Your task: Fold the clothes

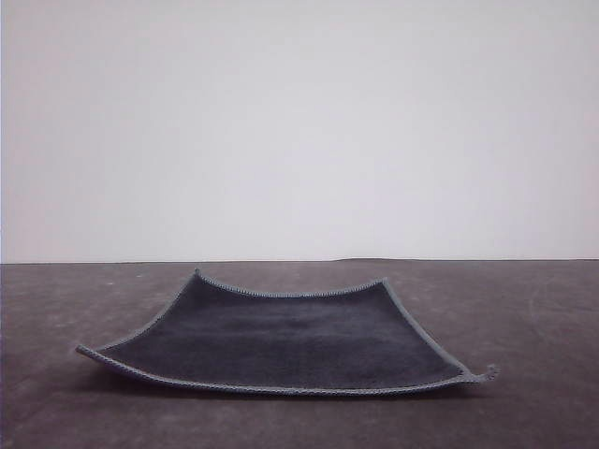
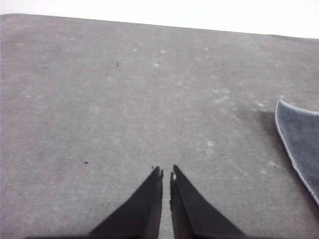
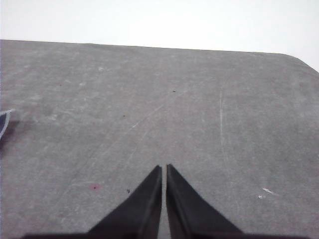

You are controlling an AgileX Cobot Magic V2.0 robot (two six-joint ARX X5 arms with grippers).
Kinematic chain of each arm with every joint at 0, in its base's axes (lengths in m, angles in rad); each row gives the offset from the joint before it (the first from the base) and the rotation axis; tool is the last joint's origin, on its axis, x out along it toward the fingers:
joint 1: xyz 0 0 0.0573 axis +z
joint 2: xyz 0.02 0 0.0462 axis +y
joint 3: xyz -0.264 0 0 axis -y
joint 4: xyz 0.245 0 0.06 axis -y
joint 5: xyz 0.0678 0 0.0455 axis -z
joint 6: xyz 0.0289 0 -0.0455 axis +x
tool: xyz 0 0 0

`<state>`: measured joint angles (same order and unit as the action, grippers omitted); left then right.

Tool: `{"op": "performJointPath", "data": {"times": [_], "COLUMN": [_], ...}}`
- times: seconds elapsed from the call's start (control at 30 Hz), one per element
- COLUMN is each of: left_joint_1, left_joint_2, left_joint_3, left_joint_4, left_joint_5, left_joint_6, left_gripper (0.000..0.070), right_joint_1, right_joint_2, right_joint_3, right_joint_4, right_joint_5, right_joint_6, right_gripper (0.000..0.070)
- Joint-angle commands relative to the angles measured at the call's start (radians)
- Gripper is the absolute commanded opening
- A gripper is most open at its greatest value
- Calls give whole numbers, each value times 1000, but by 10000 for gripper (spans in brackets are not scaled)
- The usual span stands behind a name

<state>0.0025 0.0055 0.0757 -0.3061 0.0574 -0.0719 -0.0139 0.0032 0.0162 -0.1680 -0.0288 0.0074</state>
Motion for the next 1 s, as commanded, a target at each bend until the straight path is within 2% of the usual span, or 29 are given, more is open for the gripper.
{"op": "performJointPath", "data": {"times": [0.0,0.67,0.77,0.9,0.97], "left_joint_1": [-1,-1,-1,-1,-1], "left_joint_2": [-1,-1,-1,-1,-1], "left_joint_3": [-19,-19,-19,-19,-19], "left_joint_4": [-11,-8,-7,-7,-8], "left_joint_5": [-2,-2,-2,-1,6], "left_joint_6": [-4,-1,-3,-82,-84], "left_gripper": [16,16,16,16,16], "right_joint_1": [0,0,0,0,0], "right_joint_2": [0,0,0,0,0], "right_joint_3": [-4,-4,-4,-4,-4], "right_joint_4": [11,11,11,11,11], "right_joint_5": [3,3,1,0,-3], "right_joint_6": [11,13,31,71,90], "right_gripper": [10,10,10,10,10]}}
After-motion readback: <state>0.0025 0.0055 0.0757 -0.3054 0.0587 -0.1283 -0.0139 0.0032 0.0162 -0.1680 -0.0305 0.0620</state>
